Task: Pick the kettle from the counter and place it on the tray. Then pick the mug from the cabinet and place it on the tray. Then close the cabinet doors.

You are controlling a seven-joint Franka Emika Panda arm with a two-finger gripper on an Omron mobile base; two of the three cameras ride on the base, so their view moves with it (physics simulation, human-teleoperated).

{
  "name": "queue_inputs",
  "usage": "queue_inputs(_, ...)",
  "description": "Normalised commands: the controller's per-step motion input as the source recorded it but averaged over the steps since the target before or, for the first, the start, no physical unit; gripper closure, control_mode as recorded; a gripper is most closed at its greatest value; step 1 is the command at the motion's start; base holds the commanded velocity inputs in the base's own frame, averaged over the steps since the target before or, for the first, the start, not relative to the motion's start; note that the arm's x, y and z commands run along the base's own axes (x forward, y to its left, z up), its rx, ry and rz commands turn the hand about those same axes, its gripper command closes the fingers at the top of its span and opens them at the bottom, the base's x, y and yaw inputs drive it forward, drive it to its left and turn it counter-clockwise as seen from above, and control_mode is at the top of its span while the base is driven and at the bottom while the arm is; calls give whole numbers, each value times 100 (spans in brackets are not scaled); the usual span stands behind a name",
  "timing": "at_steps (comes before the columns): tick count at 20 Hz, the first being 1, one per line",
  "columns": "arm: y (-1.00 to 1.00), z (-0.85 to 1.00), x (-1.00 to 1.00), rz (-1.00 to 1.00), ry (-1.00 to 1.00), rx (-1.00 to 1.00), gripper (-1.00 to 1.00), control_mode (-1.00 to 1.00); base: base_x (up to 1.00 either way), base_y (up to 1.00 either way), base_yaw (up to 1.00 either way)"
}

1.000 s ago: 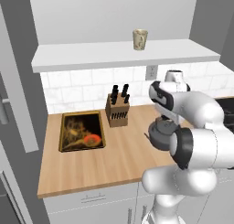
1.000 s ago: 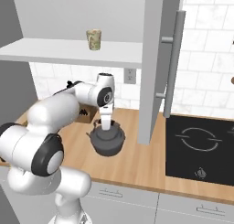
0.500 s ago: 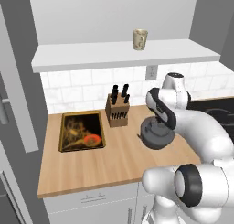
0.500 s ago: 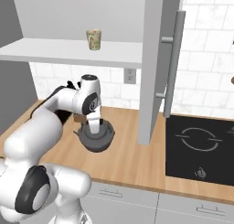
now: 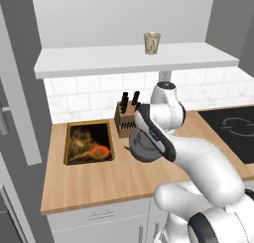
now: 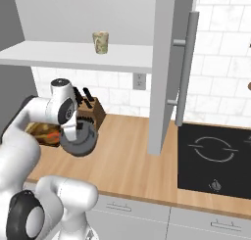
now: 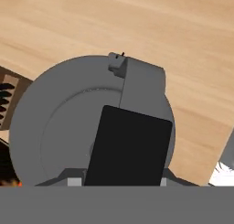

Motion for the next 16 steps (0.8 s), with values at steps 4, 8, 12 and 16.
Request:
queue_inputs(4,100,9,2,-2,-18,-1,100,-100,0,0,0)
queue_inputs(8,96,17,19,-6,-21,-1,100,-100,0,0,0)
queue_inputs(12,84,1,28,-3,-20,-11,100,-100,0,0,0)
queue_inputs(16,56,4,47,0,-3,-10,100,-100,0,0,0)
